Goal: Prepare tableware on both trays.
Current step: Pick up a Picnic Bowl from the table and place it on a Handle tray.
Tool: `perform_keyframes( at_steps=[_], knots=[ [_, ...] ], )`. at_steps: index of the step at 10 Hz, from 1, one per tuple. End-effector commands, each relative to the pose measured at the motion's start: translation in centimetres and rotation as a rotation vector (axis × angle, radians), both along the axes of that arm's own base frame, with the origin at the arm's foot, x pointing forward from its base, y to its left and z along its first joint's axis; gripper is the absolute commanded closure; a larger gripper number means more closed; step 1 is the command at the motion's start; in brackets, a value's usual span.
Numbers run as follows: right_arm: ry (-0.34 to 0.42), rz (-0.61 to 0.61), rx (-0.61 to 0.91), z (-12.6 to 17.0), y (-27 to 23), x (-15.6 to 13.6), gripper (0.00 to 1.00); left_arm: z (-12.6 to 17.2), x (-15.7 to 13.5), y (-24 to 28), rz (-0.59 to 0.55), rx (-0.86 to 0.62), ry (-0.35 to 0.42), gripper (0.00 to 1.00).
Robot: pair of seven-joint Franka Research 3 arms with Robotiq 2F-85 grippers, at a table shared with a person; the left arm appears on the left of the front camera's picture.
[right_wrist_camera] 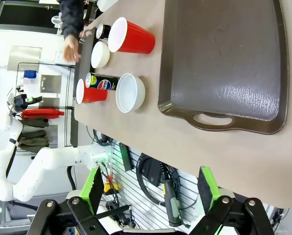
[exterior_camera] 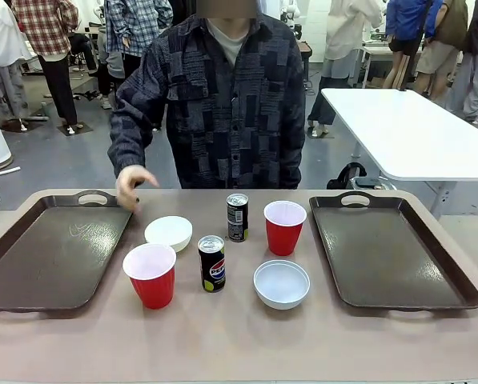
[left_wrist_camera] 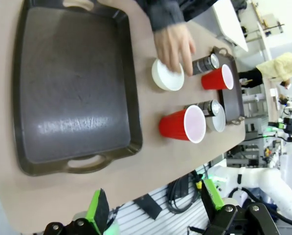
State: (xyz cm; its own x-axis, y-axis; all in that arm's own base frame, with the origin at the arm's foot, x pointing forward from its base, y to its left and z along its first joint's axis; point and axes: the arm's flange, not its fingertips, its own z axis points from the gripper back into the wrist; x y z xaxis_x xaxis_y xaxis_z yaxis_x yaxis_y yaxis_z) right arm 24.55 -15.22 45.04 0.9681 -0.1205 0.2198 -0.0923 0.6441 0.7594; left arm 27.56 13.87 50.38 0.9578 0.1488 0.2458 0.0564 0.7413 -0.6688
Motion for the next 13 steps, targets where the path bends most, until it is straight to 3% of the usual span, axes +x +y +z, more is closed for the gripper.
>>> perform_keyframes(
  at_steps=[1, 2, 5, 8, 13],
  knots=[
    [0.0, -0.001, 0.0, 0.0, 0.0, 0.0, 0.0, 0.1, 0.0, 0.2, 0.007, -0.024, 0.002, 0.0],
    [-0.008, 0.057, -0.048, 0.6, 1.3, -0.2, 0.0, 0.1, 0.0, 0.2, 0.007, -0.024, 0.002, 0.0],
    [0.029, 0.05, -0.169, 3.2, 6.2, 0.5, 0.0, 0.1, 0.0, 0.2, 0.007, -0.024, 0.002, 0.0],
    [0.05, 0.134, -0.438, 5.4, 16.9, 0.1, 0.0, 0.1, 0.0, 0.2, 0.007, -0.024, 0.002, 0.0],
    [0.116, 0.128, -0.8, 1.4, 34.3, 3.9, 0.0, 0.1, 0.0, 0.2, 0.007, -0.024, 0.002, 0.0]
  ],
)
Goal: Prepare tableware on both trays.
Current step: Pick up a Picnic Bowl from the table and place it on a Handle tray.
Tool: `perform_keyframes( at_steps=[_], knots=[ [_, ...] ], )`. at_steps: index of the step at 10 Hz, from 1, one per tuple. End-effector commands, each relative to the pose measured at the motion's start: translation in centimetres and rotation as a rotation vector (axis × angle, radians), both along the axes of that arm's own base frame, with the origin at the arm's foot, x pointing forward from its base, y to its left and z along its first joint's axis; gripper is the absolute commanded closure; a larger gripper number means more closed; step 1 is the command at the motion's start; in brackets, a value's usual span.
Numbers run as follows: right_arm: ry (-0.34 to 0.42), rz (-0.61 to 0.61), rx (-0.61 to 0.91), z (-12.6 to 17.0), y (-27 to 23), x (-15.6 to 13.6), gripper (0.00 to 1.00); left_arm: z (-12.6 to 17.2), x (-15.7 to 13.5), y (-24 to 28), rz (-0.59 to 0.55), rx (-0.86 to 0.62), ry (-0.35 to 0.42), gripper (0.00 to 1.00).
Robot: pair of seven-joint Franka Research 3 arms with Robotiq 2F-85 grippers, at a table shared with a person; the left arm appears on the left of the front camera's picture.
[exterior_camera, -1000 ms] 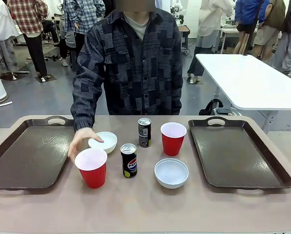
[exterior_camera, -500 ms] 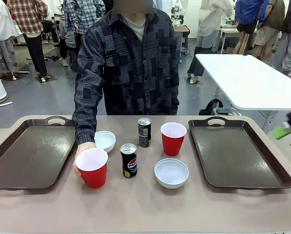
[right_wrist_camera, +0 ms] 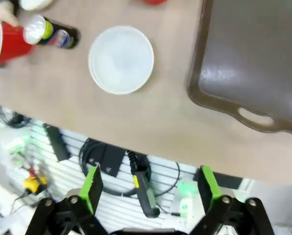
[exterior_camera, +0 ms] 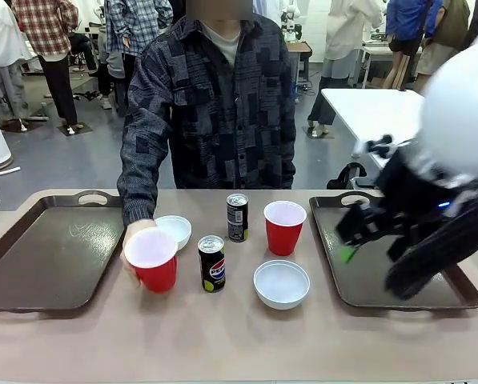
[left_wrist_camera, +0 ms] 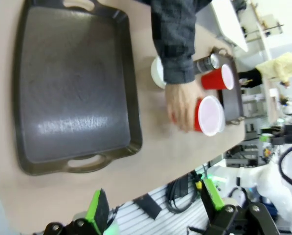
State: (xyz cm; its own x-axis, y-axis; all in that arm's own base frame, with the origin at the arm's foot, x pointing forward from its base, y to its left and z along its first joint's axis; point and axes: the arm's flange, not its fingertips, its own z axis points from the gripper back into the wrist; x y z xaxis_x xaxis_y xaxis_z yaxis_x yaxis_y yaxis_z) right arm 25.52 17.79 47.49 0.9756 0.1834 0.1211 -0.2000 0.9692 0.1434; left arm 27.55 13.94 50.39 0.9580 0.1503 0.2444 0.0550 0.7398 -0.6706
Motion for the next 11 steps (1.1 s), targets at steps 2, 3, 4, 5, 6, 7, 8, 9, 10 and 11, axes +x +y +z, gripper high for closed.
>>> perform_keyframes(
  at_steps=[2, 3, 4, 5, 6, 7, 8, 9, 10, 11],
  knots=[
    [-0.019, -0.111, -0.068, -2.7, 4.0, 5.3, 0.0, 0.1, 0.0, 0.1, 0.006, -0.021, 0.001, 0.0],
    [-0.008, -0.13, -0.041, -3.0, 4.0, 6.2, 0.0, 0.1, 0.0, 0.1, 0.006, -0.021, 0.001, 0.0],
    [-0.011, -0.118, -0.003, -2.6, 3.2, 6.6, 0.0, 0.1, 0.0, 0.1, 0.006, -0.021, 0.001, 0.0],
    [-0.019, -0.082, -0.063, -3.5, 3.8, 4.3, 0.0, 0.1, 0.0, 0.1, 0.006, -0.021, 0.001, 0.0],
    [-0.019, -0.082, -0.063, -3.5, 3.8, 4.3, 0.0, 0.1, 0.0, 0.1, 0.006, -0.021, 0.001, 0.0],
    [-0.019, -0.082, -0.063, -3.5, 3.8, 4.3, 0.0, 0.1, 0.0, 0.1, 0.006, -0.021, 0.001, 0.0],
    [-0.019, -0.082, -0.063, -3.5, 3.8, 4.3, 0.0, 0.1, 0.0, 0.1, 0.006, -0.021, 0.001, 0.0],
    [-0.011, -0.066, -0.044, -3.4, 3.8, 5.3, 0.0, 0.1, 0.0, 0.1, 0.006, -0.021, 0.001, 0.0],
    [-0.023, -0.126, -0.075, -4.9, 4.7, 6.9, 0.0, 0.1, 0.0, 0.1, 0.006, -0.021, 0.001, 0.0],
    [-0.044, -0.162, -0.105, -6.7, 6.1, 8.0, 0.0, 0.1, 0.0, 0.1, 0.006, -0.021, 0.001, 0.0]
  ],
)
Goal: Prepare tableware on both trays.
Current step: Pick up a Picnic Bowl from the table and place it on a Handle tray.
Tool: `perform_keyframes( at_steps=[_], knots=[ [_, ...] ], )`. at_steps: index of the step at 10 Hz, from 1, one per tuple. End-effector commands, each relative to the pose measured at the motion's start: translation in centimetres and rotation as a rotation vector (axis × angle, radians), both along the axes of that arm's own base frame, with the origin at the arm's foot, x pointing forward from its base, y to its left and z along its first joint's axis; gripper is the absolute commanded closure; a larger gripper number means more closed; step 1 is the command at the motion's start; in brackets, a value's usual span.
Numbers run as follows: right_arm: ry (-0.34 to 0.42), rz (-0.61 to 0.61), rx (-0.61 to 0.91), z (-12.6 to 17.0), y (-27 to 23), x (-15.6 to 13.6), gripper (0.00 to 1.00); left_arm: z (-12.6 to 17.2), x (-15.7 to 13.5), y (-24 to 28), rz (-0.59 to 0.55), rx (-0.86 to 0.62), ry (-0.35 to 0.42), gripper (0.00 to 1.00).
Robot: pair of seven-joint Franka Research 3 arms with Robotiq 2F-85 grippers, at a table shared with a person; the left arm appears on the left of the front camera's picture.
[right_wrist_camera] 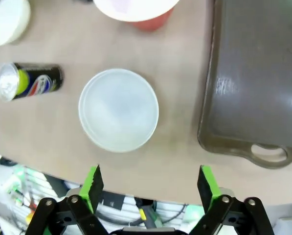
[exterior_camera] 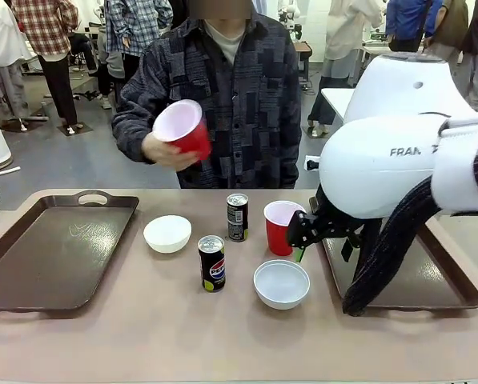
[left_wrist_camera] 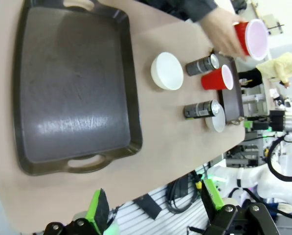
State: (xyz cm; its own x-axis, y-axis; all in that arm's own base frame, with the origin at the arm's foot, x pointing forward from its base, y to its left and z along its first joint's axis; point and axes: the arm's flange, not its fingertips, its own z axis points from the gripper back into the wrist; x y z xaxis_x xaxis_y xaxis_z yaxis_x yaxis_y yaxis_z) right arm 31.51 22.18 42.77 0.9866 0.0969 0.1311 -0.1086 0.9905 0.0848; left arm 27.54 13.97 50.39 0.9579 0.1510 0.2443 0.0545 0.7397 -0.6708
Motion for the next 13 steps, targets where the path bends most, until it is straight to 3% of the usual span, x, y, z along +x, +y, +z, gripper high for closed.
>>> perform_keyframes(
  at_steps=[1, 4, 7, 8, 9, 10, 11, 12, 13],
  knots=[
    [-0.043, -0.082, -0.072, -3.7, 2.9, 2.8, 0.0, 0.1, 0.0, 0.1, 0.005, -0.021, 0.001, 0.0],
    [-0.067, -0.12, -0.14, -8.1, 4.9, 4.2, 0.0, 0.1, 0.0, 0.1, 0.005, -0.021, 0.001, 0.0],
    [-0.065, -0.112, -0.155, -9.7, 5.0, 4.5, 0.03, 0.1, 0.0, 0.1, 0.005, -0.021, 0.001, 0.0],
    [-0.057, -0.104, -0.153, -9.8, 4.8, 4.7, 0.19, 0.1, 0.0, 0.1, 0.005, -0.021, 0.001, 0.0],
    [-0.048, -0.104, -0.151, -9.9, 4.8, 4.8, 0.22, 0.1, 0.0, 0.1, 0.005, -0.021, 0.001, 0.0],
    [-0.037, -0.106, -0.148, -10.0, 4.8, 5.0, 0.38, 0.1, 0.0, 0.1, 0.005, -0.021, 0.001, 0.0],
    [-0.034, -0.108, -0.148, -9.9, 4.6, 5.0, 0.41, 0.1, 0.0, 0.1, 0.005, -0.021, 0.001, 0.0],
    [-0.027, -0.11, -0.139, -9.8, 4.5, 5.2, 0.58, 0.1, 0.0, 0.1, 0.005, -0.021, 0.001, 0.0],
    [-0.022, -0.11, -0.138, -9.8, 4.4, 5.2, 0.61, 0.1, 0.0, 0.1, 0.005, -0.021, 0.001, 0.0]
  ],
)
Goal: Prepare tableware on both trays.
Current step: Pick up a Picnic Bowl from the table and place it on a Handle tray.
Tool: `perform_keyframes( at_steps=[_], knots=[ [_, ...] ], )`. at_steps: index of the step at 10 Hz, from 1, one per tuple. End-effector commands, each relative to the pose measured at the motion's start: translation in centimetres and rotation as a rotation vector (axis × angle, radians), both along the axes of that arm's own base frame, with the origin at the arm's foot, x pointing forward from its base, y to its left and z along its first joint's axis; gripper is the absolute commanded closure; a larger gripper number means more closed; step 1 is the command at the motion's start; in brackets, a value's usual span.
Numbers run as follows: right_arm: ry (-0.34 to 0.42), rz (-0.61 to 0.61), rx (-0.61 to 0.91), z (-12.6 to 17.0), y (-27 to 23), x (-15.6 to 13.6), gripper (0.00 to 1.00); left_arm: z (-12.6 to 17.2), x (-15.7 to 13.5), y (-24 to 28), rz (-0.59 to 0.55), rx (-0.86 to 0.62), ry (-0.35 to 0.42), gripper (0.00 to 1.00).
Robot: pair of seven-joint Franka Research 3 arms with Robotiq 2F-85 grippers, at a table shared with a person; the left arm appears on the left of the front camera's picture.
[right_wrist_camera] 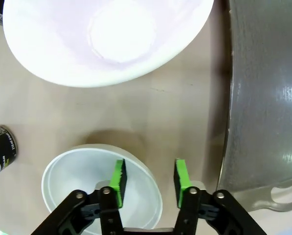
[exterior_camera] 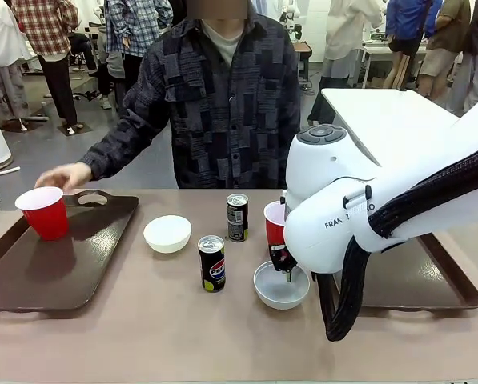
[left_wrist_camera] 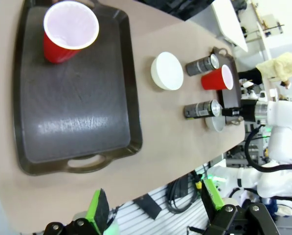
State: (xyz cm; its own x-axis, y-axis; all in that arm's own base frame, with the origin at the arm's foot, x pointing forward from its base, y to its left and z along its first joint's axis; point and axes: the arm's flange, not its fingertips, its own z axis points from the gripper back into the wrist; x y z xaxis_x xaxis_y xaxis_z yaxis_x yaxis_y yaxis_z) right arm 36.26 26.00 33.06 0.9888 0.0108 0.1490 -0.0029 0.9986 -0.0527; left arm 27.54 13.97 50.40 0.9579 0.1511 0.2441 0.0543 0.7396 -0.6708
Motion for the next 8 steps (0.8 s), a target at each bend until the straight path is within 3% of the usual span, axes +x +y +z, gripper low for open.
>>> perform_keyframes(
  at_steps=[1, 2, 3, 4, 5, 6, 8],
  knots=[
    [0.006, -0.003, 0.0, 0.0, 0.6, 0.5, 0.77, 0.1, 0.0, 0.1, 0.005, -0.021, 0.001, 0.0],
    [0.006, -0.002, 0.002, 0.0, 0.6, 0.5, 0.8, 0.1, 0.0, 0.1, 0.005, -0.021, 0.001, 0.0],
    [0.007, 0.002, 0.003, 0.1, 0.5, 0.6, 0.96, 0.1, 0.0, 0.1, 0.005, -0.021, 0.001, 0.0],
    [0.007, 0.007, 0.015, 0.6, 0.5, 0.5, 0.99, 0.1, 0.0, 0.1, 0.005, -0.021, 0.001, 0.0],
    [0.008, 0.012, 0.025, 1.0, 0.5, 0.3, 0.93, 0.1, 0.0, 0.1, 0.005, -0.021, 0.001, 0.0],
    [0.011, 0.02, 0.03, 1.5, 0.4, 0.0, 1.0, 0.1, 0.0, 0.1, 0.005, -0.021, 0.001, 0.0],
    [0.01, 0.069, 0.047, 3.7, 0.1, -1.2, 1.0, 0.1, 0.0, 0.1, 0.005, -0.021, 0.001, 0.0]
  ],
)
